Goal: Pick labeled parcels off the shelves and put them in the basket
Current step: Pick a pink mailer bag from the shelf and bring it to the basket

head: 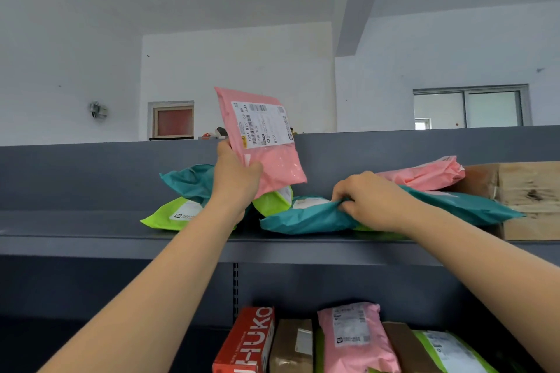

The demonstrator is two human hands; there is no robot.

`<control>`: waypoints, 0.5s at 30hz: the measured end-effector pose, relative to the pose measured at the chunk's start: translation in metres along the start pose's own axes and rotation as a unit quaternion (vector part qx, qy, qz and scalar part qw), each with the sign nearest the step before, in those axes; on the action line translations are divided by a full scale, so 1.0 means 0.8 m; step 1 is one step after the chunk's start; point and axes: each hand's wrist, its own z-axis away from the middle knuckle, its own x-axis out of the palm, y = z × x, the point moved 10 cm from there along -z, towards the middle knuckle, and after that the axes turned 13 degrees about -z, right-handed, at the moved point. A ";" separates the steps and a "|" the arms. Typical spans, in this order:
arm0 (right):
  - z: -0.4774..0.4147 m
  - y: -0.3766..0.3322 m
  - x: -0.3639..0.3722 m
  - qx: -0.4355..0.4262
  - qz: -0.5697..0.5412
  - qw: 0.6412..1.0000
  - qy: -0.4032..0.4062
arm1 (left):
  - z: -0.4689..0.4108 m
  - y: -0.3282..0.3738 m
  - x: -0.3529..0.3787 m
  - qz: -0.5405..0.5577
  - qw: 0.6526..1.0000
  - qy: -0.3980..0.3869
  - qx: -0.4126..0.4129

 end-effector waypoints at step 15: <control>-0.031 0.008 0.047 0.242 -0.138 0.947 -0.159 | 0.010 -0.004 -0.004 -0.098 0.995 -0.008 0.034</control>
